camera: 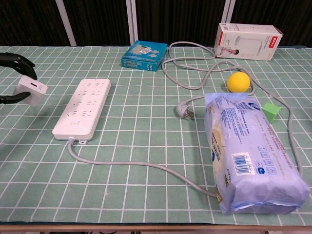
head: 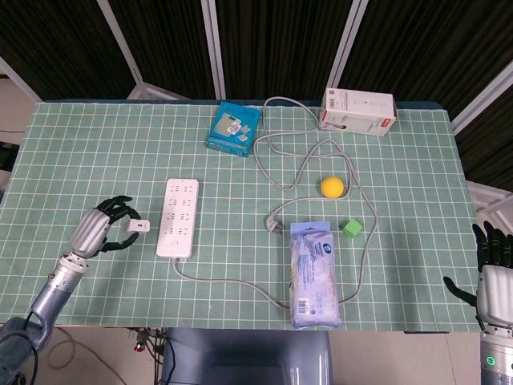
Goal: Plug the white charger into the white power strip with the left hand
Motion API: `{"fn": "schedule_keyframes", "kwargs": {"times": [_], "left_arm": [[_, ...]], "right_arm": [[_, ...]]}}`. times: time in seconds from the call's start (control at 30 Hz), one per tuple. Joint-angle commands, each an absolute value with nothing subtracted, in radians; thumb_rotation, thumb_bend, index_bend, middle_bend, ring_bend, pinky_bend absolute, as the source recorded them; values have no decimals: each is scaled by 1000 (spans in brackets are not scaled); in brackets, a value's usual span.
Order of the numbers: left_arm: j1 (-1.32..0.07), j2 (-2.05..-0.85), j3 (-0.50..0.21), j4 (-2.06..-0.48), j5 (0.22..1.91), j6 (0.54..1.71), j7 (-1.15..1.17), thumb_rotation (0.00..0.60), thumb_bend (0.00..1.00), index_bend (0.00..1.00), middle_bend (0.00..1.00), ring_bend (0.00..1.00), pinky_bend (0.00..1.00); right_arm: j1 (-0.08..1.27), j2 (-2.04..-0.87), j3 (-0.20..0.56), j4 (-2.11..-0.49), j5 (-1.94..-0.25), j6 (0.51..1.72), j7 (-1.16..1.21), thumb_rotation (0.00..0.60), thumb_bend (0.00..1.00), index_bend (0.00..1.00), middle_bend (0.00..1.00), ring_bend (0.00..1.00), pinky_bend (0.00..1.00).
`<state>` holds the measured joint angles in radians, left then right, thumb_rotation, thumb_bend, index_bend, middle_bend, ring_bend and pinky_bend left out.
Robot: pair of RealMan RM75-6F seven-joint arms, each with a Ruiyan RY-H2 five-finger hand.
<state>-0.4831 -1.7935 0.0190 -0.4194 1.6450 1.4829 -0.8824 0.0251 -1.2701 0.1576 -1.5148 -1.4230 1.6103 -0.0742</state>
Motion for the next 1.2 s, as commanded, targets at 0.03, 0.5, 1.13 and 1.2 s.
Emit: {"fn": "schedule_keyframes", "kwargs": {"times": [0.03,0.5,1.13,1.2], "left_arm": [[-482,-1821,20,-370,1635,1458,-908,600,458,603,609,206,293],[-488,-1887,34,-276,1633,1415,-953,600,458,603,607,206,293],[-495,-1909,75,-199,1655,1363,-899,600,458,603,605,206,293],[-491,-1910,81,-191,1659,1362,-889,600,459,604,603,206,293]], "right_arm": [[25,-1272,159,-1514,-1421,1612,-77,600,130,0,0,0,0],[21,-1280,172,-1508,-1410,1626,-84,600,130,0,0,0,0],[19,-1295,184,-1504,-1401,1639,-96,600,129,1,0,0,0],[20,-1296,186,-1503,-1400,1641,-94,600,130,2,0,0,0]]}}
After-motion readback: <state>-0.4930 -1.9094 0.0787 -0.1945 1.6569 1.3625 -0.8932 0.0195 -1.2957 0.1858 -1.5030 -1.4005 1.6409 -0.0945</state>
